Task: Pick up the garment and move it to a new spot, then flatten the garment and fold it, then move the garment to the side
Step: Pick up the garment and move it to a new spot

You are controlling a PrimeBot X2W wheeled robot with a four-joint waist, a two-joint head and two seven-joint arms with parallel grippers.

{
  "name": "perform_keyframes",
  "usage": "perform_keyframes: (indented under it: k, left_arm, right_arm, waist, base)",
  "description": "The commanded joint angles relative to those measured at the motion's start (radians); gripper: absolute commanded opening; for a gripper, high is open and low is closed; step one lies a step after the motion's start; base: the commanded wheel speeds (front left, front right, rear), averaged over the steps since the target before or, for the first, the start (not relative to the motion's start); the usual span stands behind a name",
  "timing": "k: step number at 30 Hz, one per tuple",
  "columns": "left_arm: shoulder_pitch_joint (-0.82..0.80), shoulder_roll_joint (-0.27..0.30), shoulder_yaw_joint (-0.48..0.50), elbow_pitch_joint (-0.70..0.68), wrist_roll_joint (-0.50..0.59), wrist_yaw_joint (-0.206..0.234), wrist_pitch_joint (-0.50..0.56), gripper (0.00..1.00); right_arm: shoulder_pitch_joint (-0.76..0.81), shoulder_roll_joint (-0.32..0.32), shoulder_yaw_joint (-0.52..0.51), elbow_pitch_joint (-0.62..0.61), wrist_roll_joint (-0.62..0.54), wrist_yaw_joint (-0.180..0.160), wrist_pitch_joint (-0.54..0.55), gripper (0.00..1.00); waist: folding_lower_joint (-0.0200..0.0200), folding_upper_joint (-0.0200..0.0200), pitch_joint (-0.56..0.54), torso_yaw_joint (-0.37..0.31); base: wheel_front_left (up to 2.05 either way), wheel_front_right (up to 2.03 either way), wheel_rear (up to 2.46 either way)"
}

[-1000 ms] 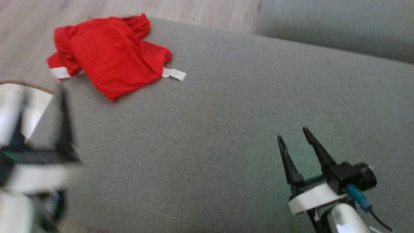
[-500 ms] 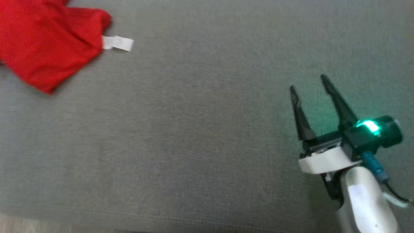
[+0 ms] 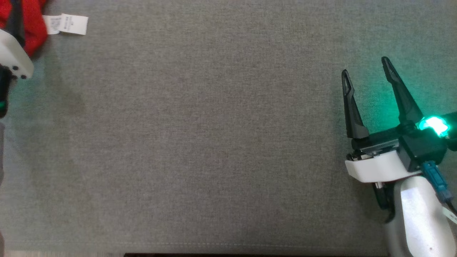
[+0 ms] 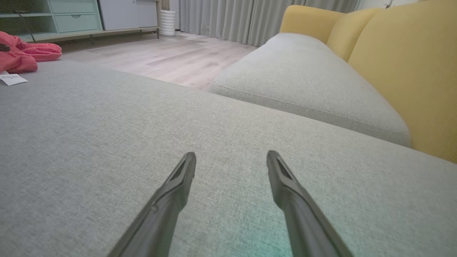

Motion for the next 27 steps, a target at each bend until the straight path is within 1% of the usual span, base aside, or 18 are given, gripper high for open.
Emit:
perform_keyframes:
  k: [1, 7, 8, 9, 10, 11, 15, 20, 24, 27]
  left_arm:
    - [-0.036, 0.056, 0.019, -0.006, -0.012, 0.002, -0.012, 1.0]
    - [-0.074, 0.047, -0.025, 0.111, -0.039, 0.002, -0.012, 1.0]
    - [-0.078, 0.044, -0.036, 0.123, -0.047, 0.002, -0.01, 0.75]
    - [-0.083, 0.042, -0.045, 0.133, -0.056, 0.002, -0.011, 0.42]
    - [-0.087, 0.043, -0.055, 0.141, -0.063, 0.002, -0.016, 0.16]
    - [-0.092, 0.045, -0.065, 0.147, -0.067, 0.002, -0.025, 0.0]
    - [-0.108, 0.068, -0.099, 0.168, -0.075, 0.002, -0.072, 0.0]
    - [-0.136, 0.114, -0.14, 0.179, -0.072, 0.002, -0.116, 0.0]
    - [-0.159, 0.151, -0.199, 0.145, -0.073, 0.002, -0.129, 0.0]
    - [-0.196, 0.168, -0.246, 0.096, -0.081, 0.002, -0.112, 0.0]
  right_arm:
    - [0.009, -0.002, 0.024, -0.043, -0.005, 0.004, 0.002, 1.0]
    - [0.007, -0.002, 0.023, -0.067, -0.005, 0.004, 0.006, 1.0]
    - [0.006, -0.002, 0.023, -0.067, -0.005, 0.004, 0.006, 1.0]
    - [0.006, -0.002, 0.022, -0.067, -0.004, 0.004, 0.006, 1.0]
    - [0.005, -0.002, 0.021, -0.066, -0.004, 0.004, 0.005, 1.0]
    - [0.005, -0.002, 0.02, -0.065, -0.003, 0.004, 0.004, 1.0]
    - [0.004, -0.002, 0.017, -0.049, 0.008, 0.004, -0.007, 1.0]
    - [-0.003, -0.002, 0.024, -0.01, 0.034, 0.004, -0.029, 1.0]
    - [-0.004, -0.002, 0.031, 0.032, 0.062, 0.004, -0.046, 1.0]
    - [0.001, -0.002, 0.031, 0.065, 0.082, 0.004, -0.057, 1.0]
  waist:
    - [-0.0002, 0.0001, 0.016, -0.011]
    - [-0.0002, 0.0001, 0.042, -0.02]
    - [-0.0002, 0.0001, 0.044, -0.021]
    - [-0.0002, 0.0001, 0.045, -0.022]
    - [-0.0002, 0.0001, 0.045, -0.023]
    - [-0.0002, 0.0001, 0.043, -0.023]
    - [-0.0002, 0.0001, 0.016, -0.024]
    - [-0.0002, 0.0001, -0.047, -0.028]
    - [-0.0002, 0.0001, -0.113, -0.033]
    - [-0.0002, 0.0001, -0.163, -0.037]
  base:
    - [0.0, 0.0, 0.0]
    - [0.0, 0.0, 0.0]
    - [0.0, 0.0, 0.0]
    - [0.0, 0.0, 0.0]
    - [0.0, 0.0, 0.0]
    - [0.0, 0.0, 0.0]
    - [0.0, 0.0, 0.0]
    - [0.0, 0.0, 0.0]
    - [0.0, 0.0, 0.0]
    - [0.0, 0.0, 0.0]
